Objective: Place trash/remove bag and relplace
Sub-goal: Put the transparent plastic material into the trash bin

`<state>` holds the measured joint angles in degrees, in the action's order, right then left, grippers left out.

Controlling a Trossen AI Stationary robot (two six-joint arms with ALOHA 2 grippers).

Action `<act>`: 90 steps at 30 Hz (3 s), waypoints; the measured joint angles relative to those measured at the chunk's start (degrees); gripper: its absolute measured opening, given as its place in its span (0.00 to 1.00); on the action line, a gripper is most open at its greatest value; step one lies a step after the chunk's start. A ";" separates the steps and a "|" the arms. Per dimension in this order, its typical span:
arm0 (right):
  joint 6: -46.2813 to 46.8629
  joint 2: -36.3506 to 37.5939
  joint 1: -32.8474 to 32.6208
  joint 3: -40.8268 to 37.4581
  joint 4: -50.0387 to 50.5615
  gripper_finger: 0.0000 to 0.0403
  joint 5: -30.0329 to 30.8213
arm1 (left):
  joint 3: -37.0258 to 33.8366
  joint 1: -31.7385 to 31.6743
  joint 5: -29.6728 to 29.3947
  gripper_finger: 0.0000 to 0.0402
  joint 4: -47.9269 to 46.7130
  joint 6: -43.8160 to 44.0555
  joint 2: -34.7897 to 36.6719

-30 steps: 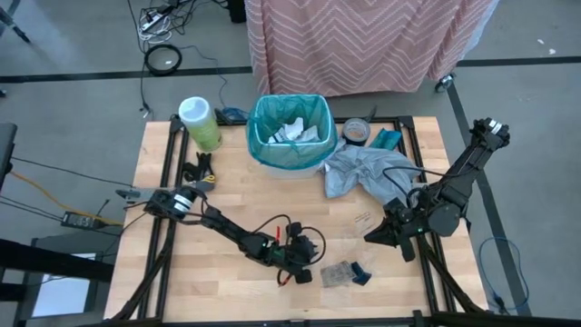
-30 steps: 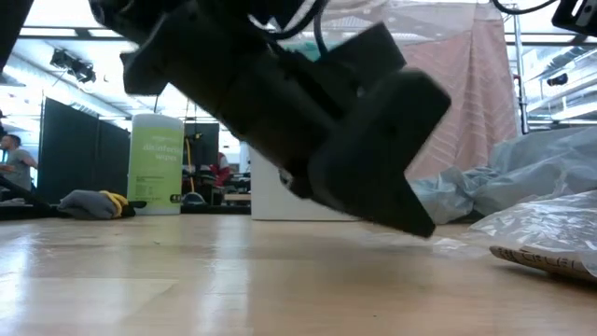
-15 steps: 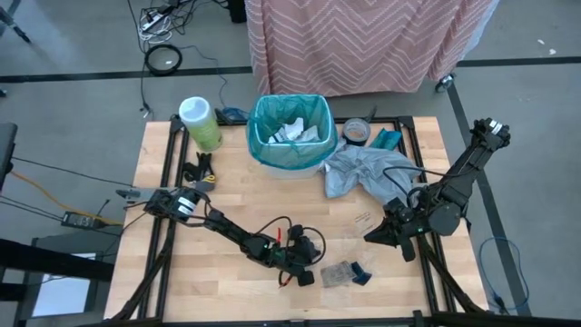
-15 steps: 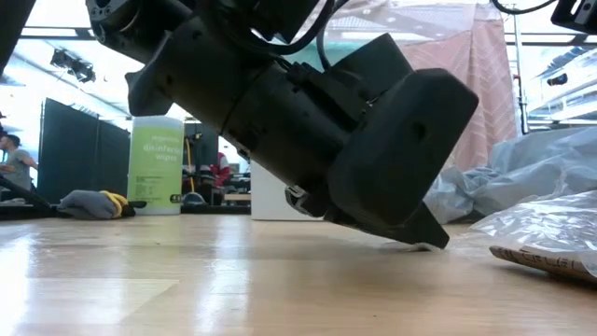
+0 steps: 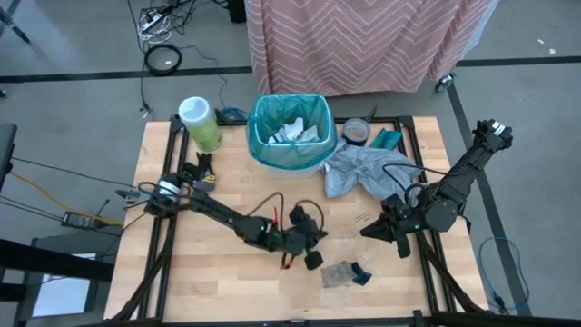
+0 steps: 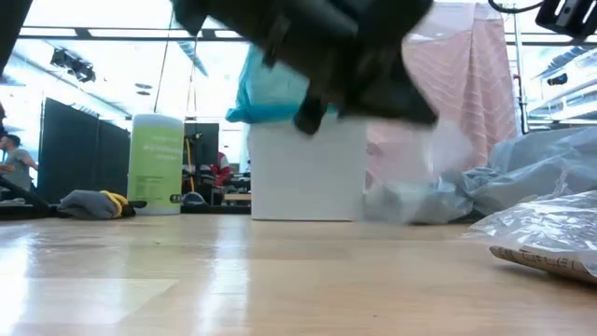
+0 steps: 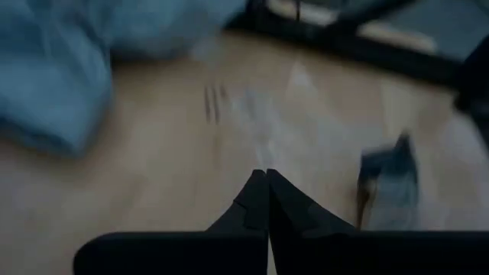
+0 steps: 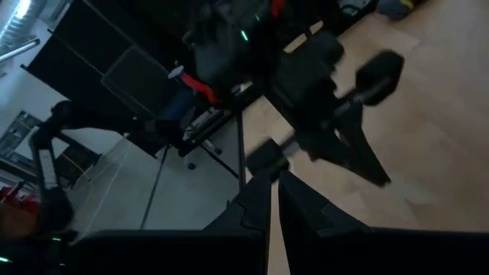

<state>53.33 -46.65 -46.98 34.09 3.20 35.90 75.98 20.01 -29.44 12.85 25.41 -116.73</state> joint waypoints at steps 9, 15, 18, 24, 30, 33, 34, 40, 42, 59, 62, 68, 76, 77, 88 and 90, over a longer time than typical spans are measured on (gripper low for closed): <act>-3.25 0.00 0.96 0.00 -0.35 0.05 0.02 | 9.80 -5.45 -5.35 0.00 -2.40 -13.77 10.86; -5.18 0.00 1.05 0.00 -0.63 0.05 0.00 | 20.59 -10.38 -10.88 0.00 -7.91 -27.15 12.87; -5.54 0.00 1.05 0.00 -0.79 0.05 0.00 | 25.90 -14.02 -11.50 0.00 -13.89 -31.13 13.05; -5.82 0.00 1.05 0.00 -0.87 0.05 -0.02 | 31.52 -21.12 -11.44 0.00 -26.24 -32.47 12.99; -6.48 0.00 1.05 0.00 -0.88 0.05 -0.04 | 31.59 -25.81 -9.62 0.02 -36.78 -32.20 12.65; -7.42 0.00 1.05 0.00 -1.01 0.05 -0.12 | 31.61 -27.34 -7.66 0.06 -40.90 -31.28 12.47; -7.50 0.00 1.05 0.00 -1.01 0.05 -0.32 | 31.59 -27.85 -5.92 0.08 -41.68 -31.18 12.42; -7.50 0.00 1.01 0.00 -1.01 0.05 -3.02 | 31.59 -28.63 0.07 0.18 -40.69 -31.31 12.42; -7.52 0.00 1.01 0.00 -1.01 0.05 -3.91 | 32.02 -28.07 2.24 0.22 -40.72 -31.88 12.42; -8.12 0.00 0.98 0.00 -0.57 0.05 -4.52 | 25.54 -9.85 3.15 0.30 -43.80 -15.80 12.51; -8.37 0.00 0.98 0.00 -0.56 0.05 -4.53 | 16.05 -7.82 2.76 0.30 -31.43 -14.30 12.39; -8.52 0.00 0.98 0.00 -0.44 0.05 -4.55 | 1.38 -5.57 6.07 0.30 -2.94 -14.81 8.04; -7.96 -0.02 0.98 0.00 -0.46 0.05 -4.59 | 0.07 -4.83 11.45 0.30 16.49 -16.44 -3.27; -7.94 -0.02 0.98 0.00 -0.46 0.05 -4.57 | 0.13 -4.83 12.02 0.30 18.06 -16.39 -4.56; -7.90 -0.02 1.01 0.00 -0.50 0.05 -4.52 | 5.14 -4.85 14.81 0.30 18.52 -19.11 -13.51; -7.88 -0.02 1.04 0.00 -0.51 0.05 -4.52 | 5.68 -4.88 14.82 0.30 18.67 -19.01 -14.87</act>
<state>45.44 -46.68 -45.94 34.09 2.69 31.38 81.65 15.13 -14.62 31.51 6.41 -131.60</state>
